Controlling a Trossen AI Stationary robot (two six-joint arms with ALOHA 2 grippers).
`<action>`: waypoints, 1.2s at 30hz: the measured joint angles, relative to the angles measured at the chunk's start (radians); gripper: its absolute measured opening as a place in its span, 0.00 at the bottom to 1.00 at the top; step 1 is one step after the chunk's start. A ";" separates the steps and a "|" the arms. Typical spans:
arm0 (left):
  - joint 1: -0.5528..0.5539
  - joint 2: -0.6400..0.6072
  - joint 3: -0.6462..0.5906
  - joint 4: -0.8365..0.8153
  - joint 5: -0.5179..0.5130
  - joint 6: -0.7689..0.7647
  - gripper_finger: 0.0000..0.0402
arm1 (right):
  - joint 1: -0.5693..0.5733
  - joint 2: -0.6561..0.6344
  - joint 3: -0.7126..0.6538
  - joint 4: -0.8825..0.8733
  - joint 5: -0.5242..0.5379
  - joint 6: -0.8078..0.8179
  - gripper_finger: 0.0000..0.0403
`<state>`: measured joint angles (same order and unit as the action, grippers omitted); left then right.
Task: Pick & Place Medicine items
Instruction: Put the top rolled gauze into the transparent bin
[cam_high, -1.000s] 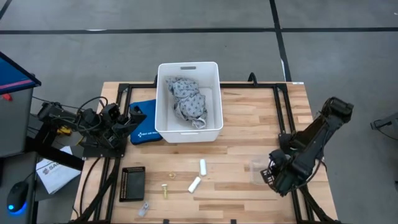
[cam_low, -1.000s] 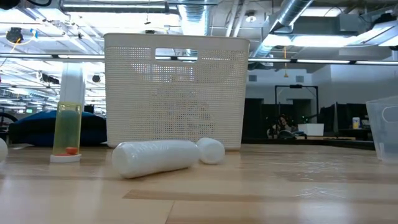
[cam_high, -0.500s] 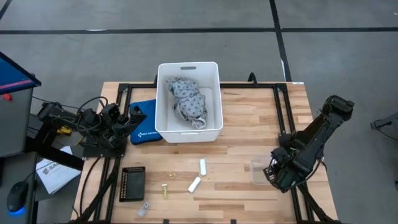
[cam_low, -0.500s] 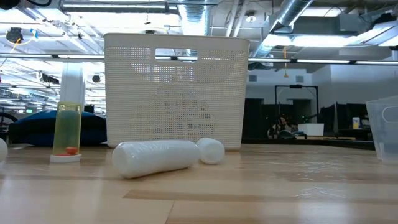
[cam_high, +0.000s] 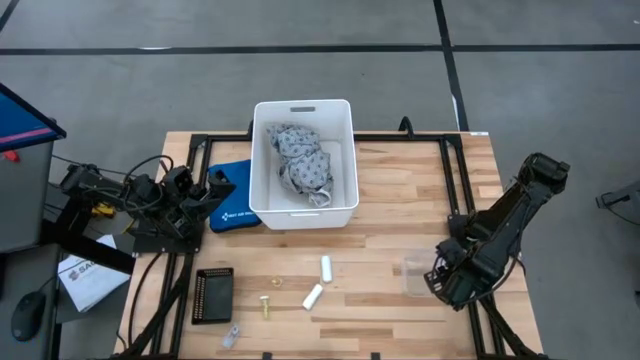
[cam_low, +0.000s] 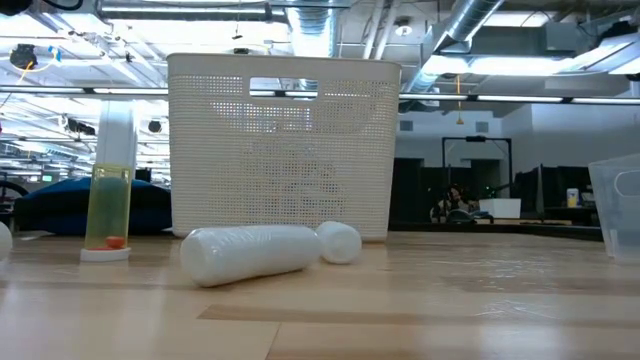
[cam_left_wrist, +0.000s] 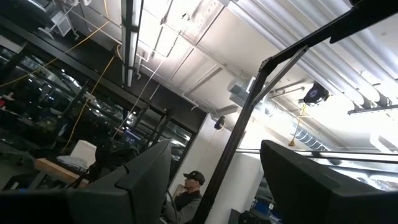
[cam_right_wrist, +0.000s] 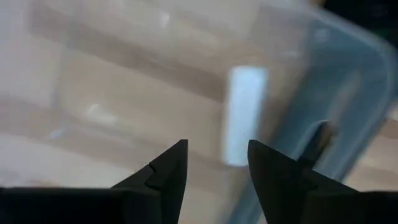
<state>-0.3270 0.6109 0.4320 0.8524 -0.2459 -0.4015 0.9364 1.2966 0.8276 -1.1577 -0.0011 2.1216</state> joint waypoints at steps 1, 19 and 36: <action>0.000 0.000 0.000 0.000 0.000 0.000 0.60 | -0.001 0.000 0.001 0.025 0.008 0.000 0.40; 0.000 0.000 0.000 0.000 0.000 0.000 0.60 | -0.071 0.038 0.159 0.620 0.736 -0.175 0.36; 0.000 0.000 0.000 0.002 0.000 0.003 0.60 | -0.361 0.682 0.789 0.497 0.670 -0.484 0.37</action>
<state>-0.3271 0.6109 0.4316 0.8546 -0.2456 -0.3981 0.5751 1.9784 1.6164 -0.6609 0.6685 1.6373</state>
